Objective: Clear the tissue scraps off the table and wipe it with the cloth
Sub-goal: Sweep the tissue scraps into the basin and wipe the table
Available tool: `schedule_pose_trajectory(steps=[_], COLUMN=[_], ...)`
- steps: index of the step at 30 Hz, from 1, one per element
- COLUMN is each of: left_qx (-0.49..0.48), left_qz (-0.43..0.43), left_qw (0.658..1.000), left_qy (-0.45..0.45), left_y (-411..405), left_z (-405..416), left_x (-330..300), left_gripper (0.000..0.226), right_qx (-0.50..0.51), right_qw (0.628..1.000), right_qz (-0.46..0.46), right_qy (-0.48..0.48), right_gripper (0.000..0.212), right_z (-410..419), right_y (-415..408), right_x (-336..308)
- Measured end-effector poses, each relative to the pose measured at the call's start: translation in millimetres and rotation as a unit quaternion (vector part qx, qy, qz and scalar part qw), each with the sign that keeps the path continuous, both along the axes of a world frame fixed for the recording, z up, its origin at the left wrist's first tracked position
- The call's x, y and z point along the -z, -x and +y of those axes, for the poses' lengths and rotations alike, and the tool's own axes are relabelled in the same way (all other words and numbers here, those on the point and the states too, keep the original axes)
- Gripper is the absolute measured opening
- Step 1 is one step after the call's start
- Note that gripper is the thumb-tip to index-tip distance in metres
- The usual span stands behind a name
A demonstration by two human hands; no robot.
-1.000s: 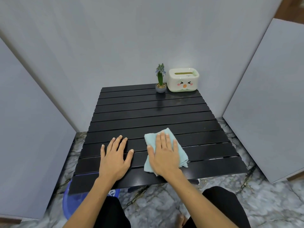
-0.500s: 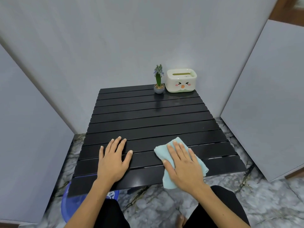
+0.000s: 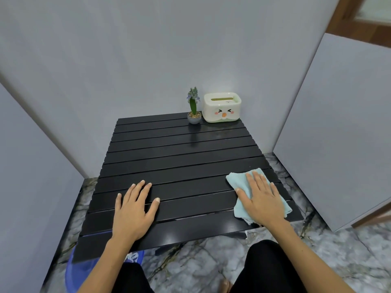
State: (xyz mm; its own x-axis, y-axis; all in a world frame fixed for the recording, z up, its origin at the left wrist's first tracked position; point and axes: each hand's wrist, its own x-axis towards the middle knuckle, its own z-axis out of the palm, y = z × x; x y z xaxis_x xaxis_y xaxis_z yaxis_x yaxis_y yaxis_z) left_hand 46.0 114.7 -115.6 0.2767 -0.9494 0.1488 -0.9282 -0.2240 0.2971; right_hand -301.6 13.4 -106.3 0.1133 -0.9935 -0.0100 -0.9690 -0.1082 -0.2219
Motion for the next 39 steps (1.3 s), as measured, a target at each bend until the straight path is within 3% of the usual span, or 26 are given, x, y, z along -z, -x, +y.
schedule_pose_trajectory(steps=[8, 19, 25, 33, 39], left_qx=[-0.001, -0.010, 0.034, 0.079, 0.074], left_qz=[-0.001, 0.022, 0.010, 0.009, -0.005], left_qw=[1.000, 0.999, 0.999, 0.997, 0.997], left_qy=[-0.006, -0.034, -0.026, -0.014, -0.035], left_y=[2, 18, 54, 102, 111], left_z=[0, 1, -8, -31, -34], left_x=[-3, -10, -10, -13, -13], left_gripper=[0.074, 0.072, 0.077, 0.078, 0.082], right_qx=[0.069, -0.019, -0.089, -0.070, -0.087], right_qw=[0.997, 1.000, 0.996, 0.997, 0.996], right_qz=[-0.015, 0.001, 0.008, 0.008, 0.011], right_qy=[-0.012, -0.011, 0.000, -0.012, -0.004], right_gripper=[0.073, 0.088, 0.084, 0.085, 0.071], right_z=[-13, 27, 13, -14, -19], right_y=[5, 21, 26, 27, 27], right_x=[-6, -6, -5, -4, -7])
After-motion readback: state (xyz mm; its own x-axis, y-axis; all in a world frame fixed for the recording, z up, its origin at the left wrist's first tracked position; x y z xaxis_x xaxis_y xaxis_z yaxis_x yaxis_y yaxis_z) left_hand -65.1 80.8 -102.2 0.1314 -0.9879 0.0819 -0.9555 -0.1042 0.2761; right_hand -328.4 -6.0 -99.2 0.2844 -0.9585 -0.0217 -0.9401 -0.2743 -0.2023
